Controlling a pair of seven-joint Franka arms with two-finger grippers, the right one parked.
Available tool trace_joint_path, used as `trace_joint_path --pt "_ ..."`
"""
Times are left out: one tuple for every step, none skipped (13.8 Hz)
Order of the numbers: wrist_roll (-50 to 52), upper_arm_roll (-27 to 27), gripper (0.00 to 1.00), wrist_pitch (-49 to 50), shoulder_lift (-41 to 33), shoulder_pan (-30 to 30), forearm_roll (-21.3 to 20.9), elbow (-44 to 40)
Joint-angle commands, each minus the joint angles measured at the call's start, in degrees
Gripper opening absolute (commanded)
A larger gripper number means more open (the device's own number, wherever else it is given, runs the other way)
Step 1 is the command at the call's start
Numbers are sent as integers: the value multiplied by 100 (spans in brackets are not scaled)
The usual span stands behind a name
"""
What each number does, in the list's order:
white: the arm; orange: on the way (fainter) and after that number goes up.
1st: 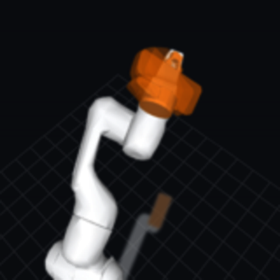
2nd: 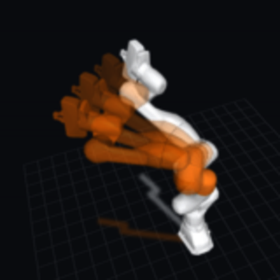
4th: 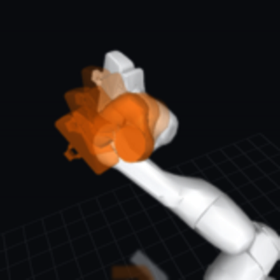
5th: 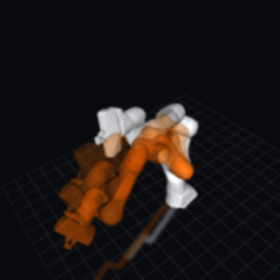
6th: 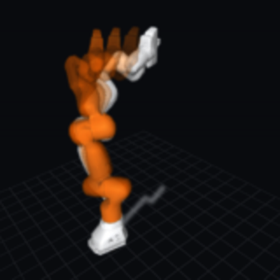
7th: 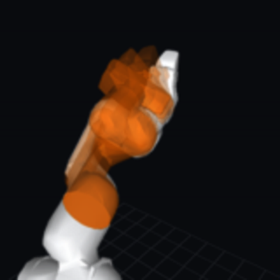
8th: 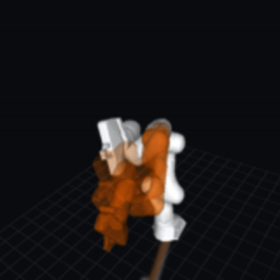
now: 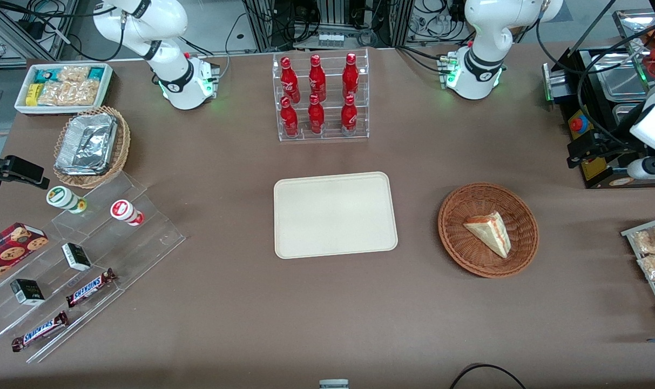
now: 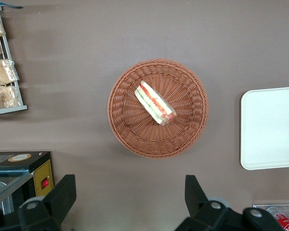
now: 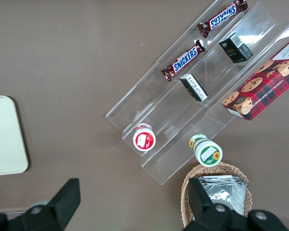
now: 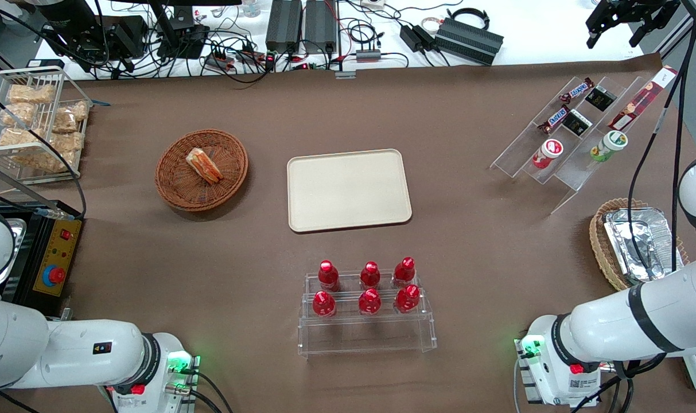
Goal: Place sandwich from basket to tray
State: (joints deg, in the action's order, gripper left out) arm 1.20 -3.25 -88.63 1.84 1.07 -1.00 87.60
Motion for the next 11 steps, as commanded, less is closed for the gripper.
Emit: trace_joint_path --pt "109 8 100 48 45 -45 -59 -164" --pt "126 9 100 31 80 -45 -50 -173" --pt "117 9 100 -4 106 -37 -67 -164" --pt "126 9 100 -74 159 -36 -85 -68" --pt "143 0 100 -284 203 -45 -129 237" --pt "178 0 100 -721 177 -54 -138 641" --pt "362 -9 100 -1300 125 -63 -138 1167" --pt "859 -18 100 -1836 81 -72 -146 1598" --pt "1378 -61 100 -2294 45 -89 -147 1994" --pt "1766 -79 100 -2664 1 -89 -147 2294" --pt "2213 -79 100 -3051 -34 -89 -138 2662"
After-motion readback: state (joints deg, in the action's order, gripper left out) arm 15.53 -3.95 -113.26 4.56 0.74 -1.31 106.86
